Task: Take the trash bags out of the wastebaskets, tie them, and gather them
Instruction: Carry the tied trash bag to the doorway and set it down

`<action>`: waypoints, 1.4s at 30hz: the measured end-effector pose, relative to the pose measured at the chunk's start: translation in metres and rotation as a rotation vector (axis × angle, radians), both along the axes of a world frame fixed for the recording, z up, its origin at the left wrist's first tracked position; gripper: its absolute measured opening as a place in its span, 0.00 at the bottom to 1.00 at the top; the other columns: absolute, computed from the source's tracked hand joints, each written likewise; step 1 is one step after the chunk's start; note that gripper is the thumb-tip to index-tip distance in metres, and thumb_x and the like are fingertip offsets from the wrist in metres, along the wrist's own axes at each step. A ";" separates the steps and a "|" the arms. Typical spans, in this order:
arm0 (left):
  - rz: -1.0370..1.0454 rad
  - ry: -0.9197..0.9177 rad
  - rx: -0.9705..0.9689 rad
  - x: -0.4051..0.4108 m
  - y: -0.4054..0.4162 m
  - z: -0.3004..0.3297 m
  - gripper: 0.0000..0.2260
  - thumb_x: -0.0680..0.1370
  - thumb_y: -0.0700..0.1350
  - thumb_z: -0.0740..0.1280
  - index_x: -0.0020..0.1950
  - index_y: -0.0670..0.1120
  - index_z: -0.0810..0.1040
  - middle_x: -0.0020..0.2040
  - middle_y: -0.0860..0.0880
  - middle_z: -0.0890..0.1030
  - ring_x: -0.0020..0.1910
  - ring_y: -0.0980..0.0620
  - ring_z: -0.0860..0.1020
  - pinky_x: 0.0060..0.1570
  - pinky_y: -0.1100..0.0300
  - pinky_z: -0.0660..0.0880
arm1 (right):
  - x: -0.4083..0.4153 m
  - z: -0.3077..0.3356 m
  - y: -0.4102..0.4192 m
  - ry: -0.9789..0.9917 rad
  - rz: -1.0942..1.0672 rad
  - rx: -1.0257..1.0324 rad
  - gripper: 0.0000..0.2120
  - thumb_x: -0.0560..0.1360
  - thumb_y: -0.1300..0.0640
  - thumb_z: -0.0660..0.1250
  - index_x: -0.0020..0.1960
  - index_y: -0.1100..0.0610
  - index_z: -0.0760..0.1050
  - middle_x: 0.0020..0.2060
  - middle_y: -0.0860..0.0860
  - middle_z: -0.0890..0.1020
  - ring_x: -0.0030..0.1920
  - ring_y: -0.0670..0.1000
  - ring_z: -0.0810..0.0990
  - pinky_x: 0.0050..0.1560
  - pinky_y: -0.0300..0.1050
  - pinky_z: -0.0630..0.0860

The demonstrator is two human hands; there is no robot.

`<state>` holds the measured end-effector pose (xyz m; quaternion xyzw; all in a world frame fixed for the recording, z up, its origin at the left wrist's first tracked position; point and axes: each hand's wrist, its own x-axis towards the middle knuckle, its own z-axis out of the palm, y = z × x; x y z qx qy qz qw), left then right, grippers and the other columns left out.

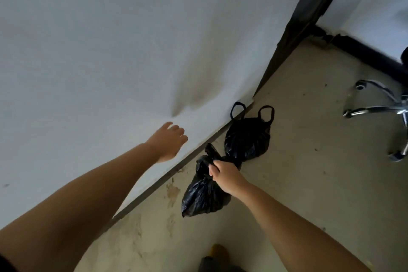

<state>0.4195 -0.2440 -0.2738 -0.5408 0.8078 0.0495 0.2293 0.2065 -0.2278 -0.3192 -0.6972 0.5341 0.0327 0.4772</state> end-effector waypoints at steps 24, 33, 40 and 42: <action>-0.488 -0.215 -0.571 0.059 -0.004 -0.090 0.06 0.69 0.36 0.64 0.33 0.45 0.76 0.32 0.47 0.75 0.39 0.43 0.77 0.70 0.45 0.59 | -0.003 -0.198 -0.018 0.316 0.485 -0.512 0.13 0.83 0.52 0.50 0.42 0.55 0.63 0.31 0.46 0.64 0.33 0.50 0.67 0.36 0.44 0.59; -0.165 -0.165 -0.029 0.032 0.007 -0.013 0.16 0.81 0.43 0.55 0.66 0.43 0.72 0.65 0.44 0.73 0.66 0.44 0.69 0.72 0.51 0.59 | -0.026 -0.033 -0.026 0.566 0.577 -0.370 0.18 0.81 0.49 0.55 0.68 0.55 0.65 0.62 0.55 0.73 0.63 0.57 0.71 0.68 0.58 0.62; -0.038 0.005 0.061 0.005 0.026 0.129 0.15 0.81 0.42 0.55 0.67 0.44 0.70 0.65 0.44 0.72 0.63 0.45 0.70 0.62 0.51 0.70 | -0.032 0.156 -0.038 0.668 0.607 -0.371 0.20 0.81 0.48 0.55 0.70 0.55 0.63 0.63 0.55 0.72 0.67 0.58 0.67 0.73 0.68 0.47; -0.023 0.046 0.050 -0.003 0.032 0.171 0.15 0.81 0.43 0.55 0.67 0.45 0.70 0.65 0.45 0.72 0.63 0.46 0.70 0.61 0.52 0.70 | -0.031 0.205 -0.035 0.668 0.604 -0.395 0.20 0.81 0.49 0.54 0.70 0.54 0.63 0.64 0.55 0.71 0.67 0.58 0.67 0.73 0.67 0.48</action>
